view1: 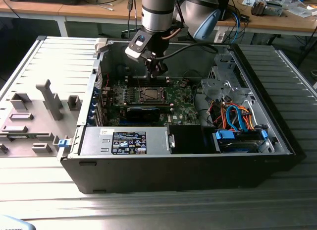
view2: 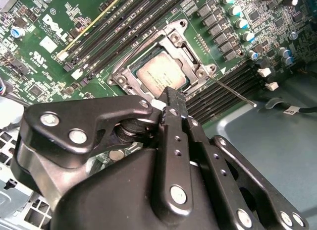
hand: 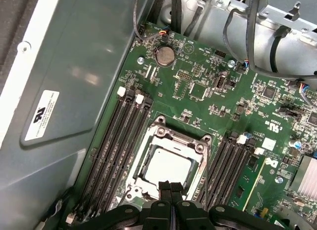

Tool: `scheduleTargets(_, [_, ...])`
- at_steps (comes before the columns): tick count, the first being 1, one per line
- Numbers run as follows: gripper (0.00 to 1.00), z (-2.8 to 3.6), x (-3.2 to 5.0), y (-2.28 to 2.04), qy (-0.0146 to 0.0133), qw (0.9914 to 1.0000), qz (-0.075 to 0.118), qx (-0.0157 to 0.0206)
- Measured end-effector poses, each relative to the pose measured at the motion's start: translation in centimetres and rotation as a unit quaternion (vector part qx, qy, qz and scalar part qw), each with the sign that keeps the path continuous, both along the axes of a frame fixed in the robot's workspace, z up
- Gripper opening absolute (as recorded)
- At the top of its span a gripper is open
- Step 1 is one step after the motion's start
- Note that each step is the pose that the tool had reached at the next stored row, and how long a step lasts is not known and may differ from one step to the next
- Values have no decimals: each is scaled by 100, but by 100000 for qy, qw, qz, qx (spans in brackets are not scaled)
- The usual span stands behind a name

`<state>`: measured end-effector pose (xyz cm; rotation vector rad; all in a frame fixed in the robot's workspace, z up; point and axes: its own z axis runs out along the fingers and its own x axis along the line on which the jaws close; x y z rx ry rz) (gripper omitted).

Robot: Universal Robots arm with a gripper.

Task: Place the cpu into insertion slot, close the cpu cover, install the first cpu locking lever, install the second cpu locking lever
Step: 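Install the first cpu locking lever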

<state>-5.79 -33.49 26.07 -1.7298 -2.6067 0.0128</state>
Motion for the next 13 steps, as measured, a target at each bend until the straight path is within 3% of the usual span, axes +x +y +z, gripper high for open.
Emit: scheduleTargets(13, [11, 0, 0, 0, 0, 99989, 1486, 0])
